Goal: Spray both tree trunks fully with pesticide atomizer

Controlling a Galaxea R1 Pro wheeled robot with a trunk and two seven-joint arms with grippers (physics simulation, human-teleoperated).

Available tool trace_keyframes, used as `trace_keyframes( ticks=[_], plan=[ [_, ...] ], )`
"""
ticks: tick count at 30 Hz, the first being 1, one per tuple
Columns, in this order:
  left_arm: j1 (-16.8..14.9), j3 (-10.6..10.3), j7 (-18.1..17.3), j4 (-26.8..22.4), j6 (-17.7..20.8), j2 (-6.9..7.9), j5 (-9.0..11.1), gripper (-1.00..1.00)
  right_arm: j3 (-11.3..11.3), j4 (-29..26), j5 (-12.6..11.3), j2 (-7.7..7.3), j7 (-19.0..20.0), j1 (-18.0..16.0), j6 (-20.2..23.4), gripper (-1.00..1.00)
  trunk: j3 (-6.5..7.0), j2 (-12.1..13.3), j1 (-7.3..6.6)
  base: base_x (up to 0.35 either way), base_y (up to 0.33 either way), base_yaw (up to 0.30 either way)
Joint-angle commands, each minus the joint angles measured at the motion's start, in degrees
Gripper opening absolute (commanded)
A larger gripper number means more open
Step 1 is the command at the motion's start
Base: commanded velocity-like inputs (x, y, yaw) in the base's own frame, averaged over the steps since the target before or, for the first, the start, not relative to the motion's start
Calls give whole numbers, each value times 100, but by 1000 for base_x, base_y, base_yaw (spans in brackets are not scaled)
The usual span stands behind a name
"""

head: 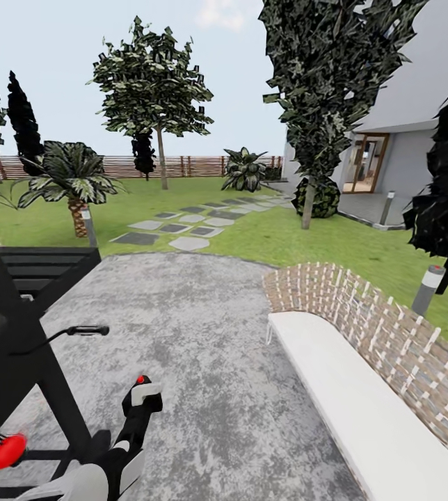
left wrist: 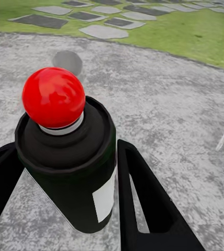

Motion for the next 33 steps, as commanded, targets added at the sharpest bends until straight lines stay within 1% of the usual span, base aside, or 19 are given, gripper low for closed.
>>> trace_keyframes(
  ticks=[1, 17, 20, 23, 33],
  plan=[
    [0, -3, 0, -1, 0, 0, -2, -100, 0, 0, 0, 0, 0, -1, 0, 100, 0, 0, 0, 350, 0, 0],
    [0, -3, 0, 2, 2, 0, -2, -100, 0, 0, 0, 0, 0, 5, 0, 100, 0, 0, 0, 350, 0, 0],
    [0, -3, 0, 0, 131, 0, 1, -100, 0, 0, 0, 0, -2, 5, 0, 100, 0, 0, 0, 350, 0, 0],
    [0, -3, 0, -4, 362, 0, 6, -100, 0, 0, 0, 0, 0, 5, 0, 100, 0, 0, 0, 350, 0, 0],
    [0, -3, 0, -7, 441, 0, 7, -100, 0, 0, 0, 0, 0, 5, 0, 100, 0, 0, 0, 350, 0, 23]
  ],
)
